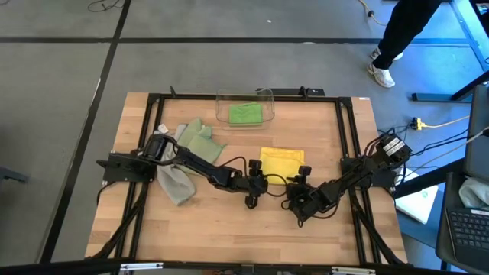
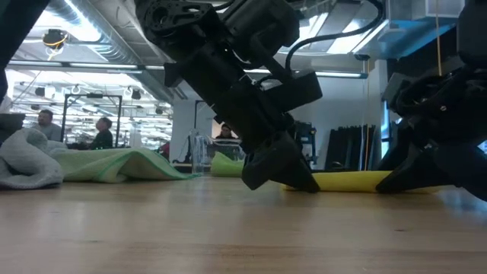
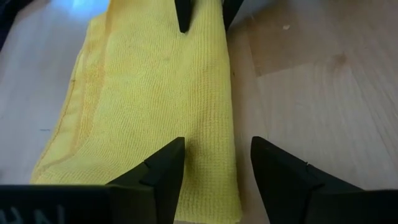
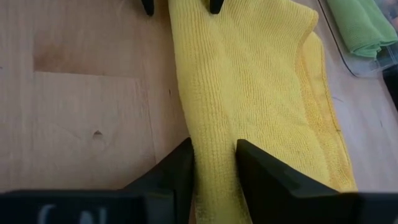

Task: Fold microfiber towels
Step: Fold the yellow microfiber cloth

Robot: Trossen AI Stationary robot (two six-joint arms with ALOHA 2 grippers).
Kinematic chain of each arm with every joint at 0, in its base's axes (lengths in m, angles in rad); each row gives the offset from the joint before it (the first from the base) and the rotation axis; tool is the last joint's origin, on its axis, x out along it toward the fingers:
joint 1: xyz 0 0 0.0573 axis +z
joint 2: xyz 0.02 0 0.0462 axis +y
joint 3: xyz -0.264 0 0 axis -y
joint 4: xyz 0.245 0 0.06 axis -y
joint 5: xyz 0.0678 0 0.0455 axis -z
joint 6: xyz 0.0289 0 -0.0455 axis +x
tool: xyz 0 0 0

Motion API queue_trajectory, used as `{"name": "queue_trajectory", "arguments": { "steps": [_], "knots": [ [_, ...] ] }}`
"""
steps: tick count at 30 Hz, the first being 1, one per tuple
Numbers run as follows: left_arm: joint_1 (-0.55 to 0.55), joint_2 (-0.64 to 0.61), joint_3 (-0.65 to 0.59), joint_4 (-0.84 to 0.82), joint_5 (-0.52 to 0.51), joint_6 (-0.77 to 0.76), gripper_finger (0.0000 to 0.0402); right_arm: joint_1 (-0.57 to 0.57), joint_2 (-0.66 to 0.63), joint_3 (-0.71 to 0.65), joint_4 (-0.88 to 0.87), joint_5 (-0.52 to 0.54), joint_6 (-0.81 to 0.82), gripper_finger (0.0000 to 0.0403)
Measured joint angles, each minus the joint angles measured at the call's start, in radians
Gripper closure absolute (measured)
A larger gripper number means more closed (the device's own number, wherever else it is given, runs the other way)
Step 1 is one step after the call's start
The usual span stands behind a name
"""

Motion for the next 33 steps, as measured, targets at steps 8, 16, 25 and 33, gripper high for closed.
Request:
{"name": "queue_trajectory", "arguments": {
  "steps": [8, 16, 25, 33],
  "knots": [
    [-0.013, 0.0, -0.002, -0.003, 0.005, -0.079, 0.0223, 0.013, -0.001, 0.0, 0.001, -0.038, -0.024, 0.0283],
    [-0.067, -0.021, -0.006, -0.021, -0.068, -0.036, 0.0223, 0.097, -0.004, 0.003, -0.064, -0.056, -0.022, 0.0283],
    [-0.053, -0.045, -0.005, -0.087, -0.115, -0.03, 0.0225, 0.118, 0.005, 0.05, -0.157, 0.086, 0.051, 0.0282],
    [-0.072, -0.109, -0.007, -0.241, -0.194, -0.05, 0.0225, 0.118, 0.009, 0.129, -0.162, 0.093, -0.002, 0.0282]
  ]
}}
